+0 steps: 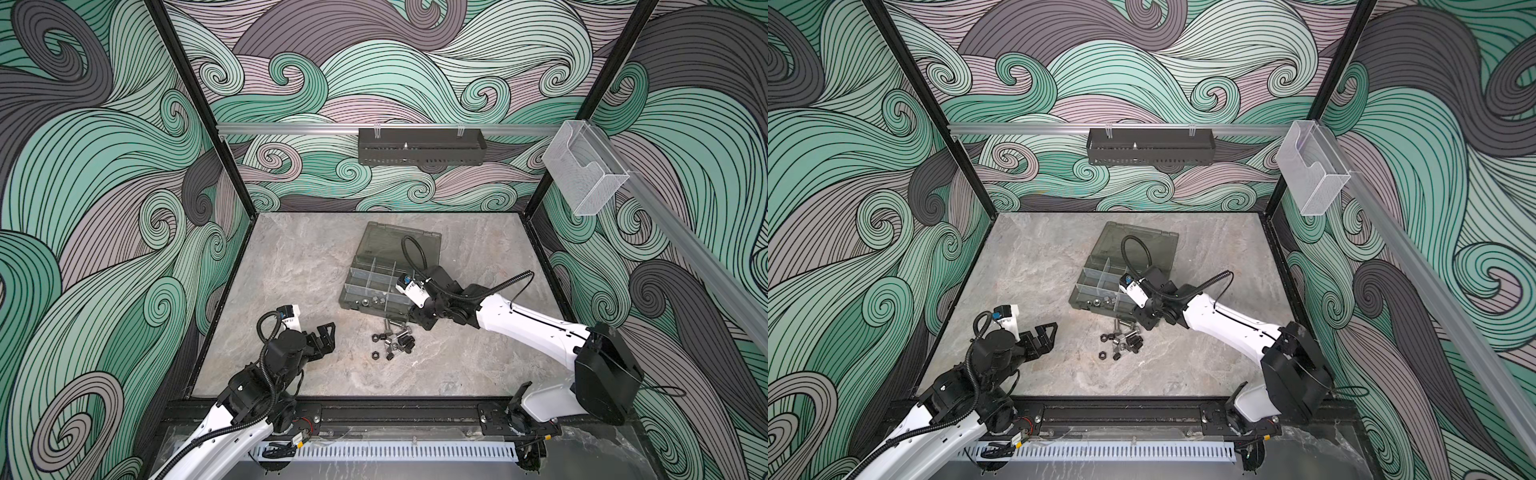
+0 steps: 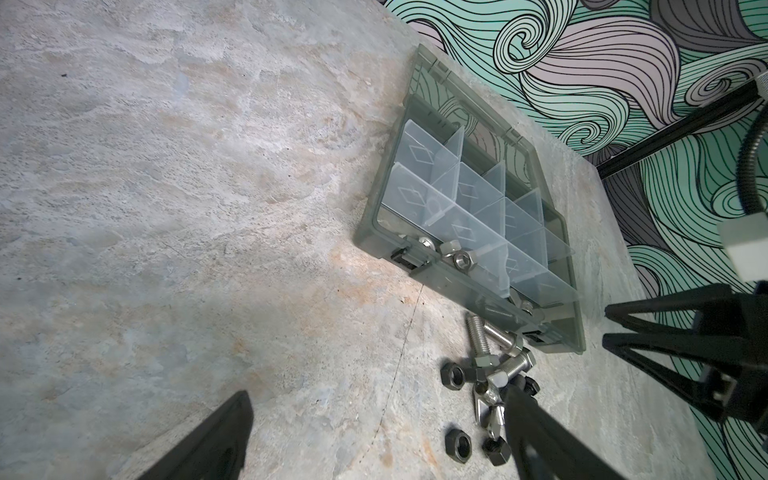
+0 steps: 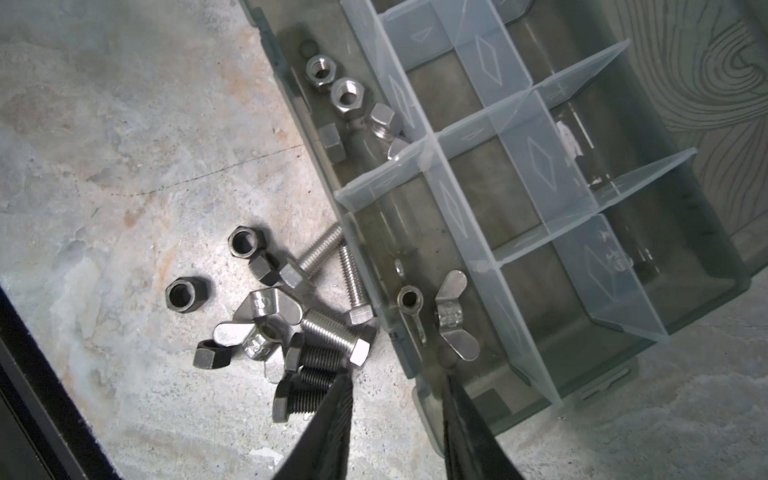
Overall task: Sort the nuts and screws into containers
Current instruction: 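Move the right gripper back down to the pile, then grasp another silver wing nut with the right gripper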
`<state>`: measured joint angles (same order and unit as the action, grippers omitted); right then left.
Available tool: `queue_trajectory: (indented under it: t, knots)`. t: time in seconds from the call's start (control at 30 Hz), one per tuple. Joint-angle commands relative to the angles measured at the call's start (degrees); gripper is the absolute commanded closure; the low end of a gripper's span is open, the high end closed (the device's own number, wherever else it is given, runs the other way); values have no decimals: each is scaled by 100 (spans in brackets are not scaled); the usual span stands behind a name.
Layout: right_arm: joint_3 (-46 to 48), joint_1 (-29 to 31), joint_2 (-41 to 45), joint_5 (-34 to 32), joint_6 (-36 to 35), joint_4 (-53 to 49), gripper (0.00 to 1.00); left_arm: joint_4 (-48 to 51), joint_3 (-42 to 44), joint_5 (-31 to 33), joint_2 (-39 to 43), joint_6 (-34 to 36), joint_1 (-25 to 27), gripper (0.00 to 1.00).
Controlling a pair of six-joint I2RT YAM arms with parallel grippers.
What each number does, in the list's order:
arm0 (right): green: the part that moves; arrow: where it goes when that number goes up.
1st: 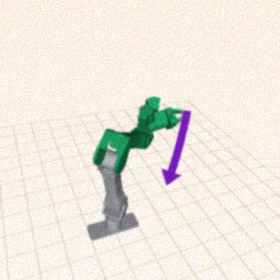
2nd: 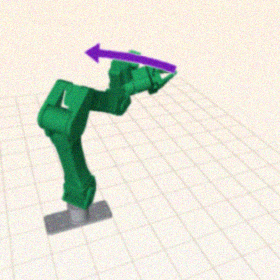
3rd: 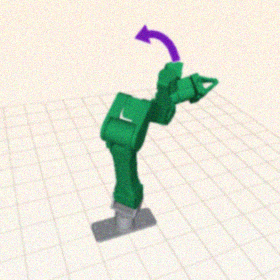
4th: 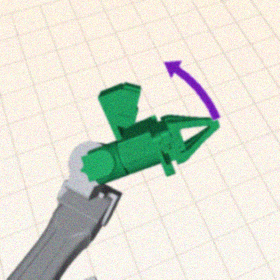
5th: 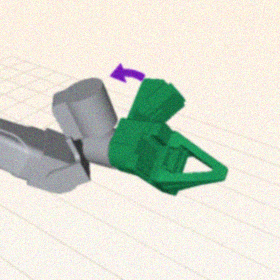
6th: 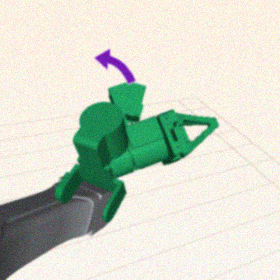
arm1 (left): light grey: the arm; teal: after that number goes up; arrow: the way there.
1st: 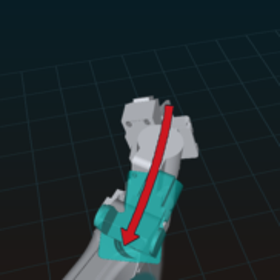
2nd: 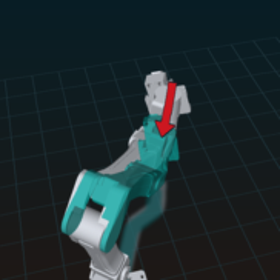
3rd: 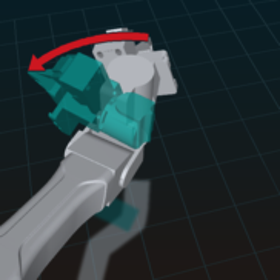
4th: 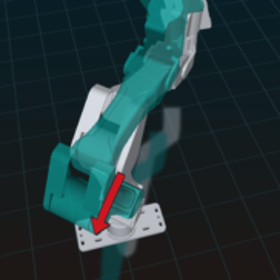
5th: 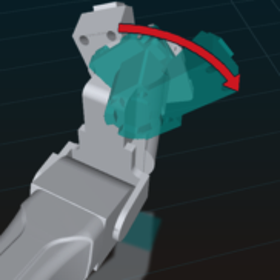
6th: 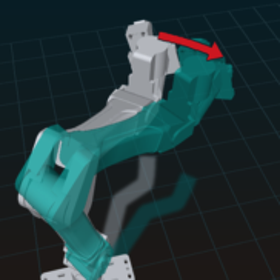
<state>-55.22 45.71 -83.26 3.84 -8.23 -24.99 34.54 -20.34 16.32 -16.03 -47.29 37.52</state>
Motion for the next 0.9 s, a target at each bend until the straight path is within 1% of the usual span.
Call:
queue_trajectory:
  t: [0.0, 0.3, 0.47, 0.87]
  knots:
    - [134, 232, -3, 157, -43, -91, 63, -89, 23, 1, 1, -89, -38, 4]
    - [266, 748, -370, 94, 29, 183, 66, -96, 21, -4, 14, -96, -34, 4]
    - [203, 960, -741, 72, 36, 270, 67, -94, -3, -6, -7, -96, -35, 4]
    - [21, 1212, -1267, -24, -149, 331, 68, -139, -5, -11, -42, -96, -38, 4]
